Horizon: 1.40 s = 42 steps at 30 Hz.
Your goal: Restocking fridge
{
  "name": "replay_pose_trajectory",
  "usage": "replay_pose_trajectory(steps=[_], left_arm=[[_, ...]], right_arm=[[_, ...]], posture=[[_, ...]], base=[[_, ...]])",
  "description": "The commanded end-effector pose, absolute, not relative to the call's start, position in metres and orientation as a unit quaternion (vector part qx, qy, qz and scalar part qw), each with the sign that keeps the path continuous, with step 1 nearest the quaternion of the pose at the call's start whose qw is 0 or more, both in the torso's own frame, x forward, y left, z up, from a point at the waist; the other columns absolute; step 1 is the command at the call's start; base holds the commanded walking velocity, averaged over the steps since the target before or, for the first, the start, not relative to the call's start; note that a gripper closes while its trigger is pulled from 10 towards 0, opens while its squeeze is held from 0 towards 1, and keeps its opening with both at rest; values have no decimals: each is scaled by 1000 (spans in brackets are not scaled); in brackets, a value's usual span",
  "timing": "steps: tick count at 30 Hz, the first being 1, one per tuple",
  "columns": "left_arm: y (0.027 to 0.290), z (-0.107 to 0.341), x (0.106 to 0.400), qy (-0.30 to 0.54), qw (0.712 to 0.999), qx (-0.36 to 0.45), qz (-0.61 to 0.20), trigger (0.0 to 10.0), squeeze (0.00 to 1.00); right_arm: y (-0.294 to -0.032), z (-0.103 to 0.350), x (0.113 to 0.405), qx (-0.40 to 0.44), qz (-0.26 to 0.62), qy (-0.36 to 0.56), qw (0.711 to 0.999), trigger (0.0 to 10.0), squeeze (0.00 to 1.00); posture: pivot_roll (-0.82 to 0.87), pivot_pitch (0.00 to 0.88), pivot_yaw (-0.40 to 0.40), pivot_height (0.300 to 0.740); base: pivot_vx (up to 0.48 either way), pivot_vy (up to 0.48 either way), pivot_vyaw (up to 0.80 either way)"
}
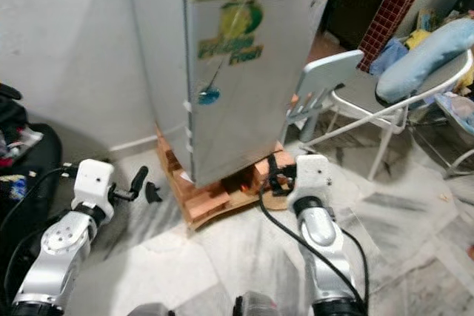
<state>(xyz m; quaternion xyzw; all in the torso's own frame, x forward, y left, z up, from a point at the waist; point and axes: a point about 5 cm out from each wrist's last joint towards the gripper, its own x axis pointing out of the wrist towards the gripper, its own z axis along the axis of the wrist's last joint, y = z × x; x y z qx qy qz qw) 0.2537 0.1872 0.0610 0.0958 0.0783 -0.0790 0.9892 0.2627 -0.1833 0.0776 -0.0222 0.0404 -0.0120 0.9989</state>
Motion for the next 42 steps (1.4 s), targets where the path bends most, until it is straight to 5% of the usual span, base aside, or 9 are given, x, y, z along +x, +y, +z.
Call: replay_pose_trajectory(steps=[1, 9, 24, 42], left_arm=[[183, 64, 255, 67, 990, 95, -85, 10000, 0], [180, 70, 260, 53, 989, 90, -108, 10000, 0], [175, 68, 260, 57, 988, 81, -116, 10000, 0], [166, 69, 258, 52, 988, 73, -125, 10000, 0]], right_arm=[[-194, 76, 259, -27, -38, 46, 998, 10000, 0], [-189, 80, 264, -26, -40, 35, 998, 10000, 0], [-185, 80, 266, -31, -32, 36, 998, 10000, 0], [-187, 79, 267, -40, -29, 42, 998, 10000, 0]], posture=[[41, 4, -48, 740], [40, 0, -42, 740], [46, 0, -49, 740], [41, 5, -57, 740]], base=[[0, 0, 0], [220, 159, -741], [395, 135, -36], [0, 319, -800]])
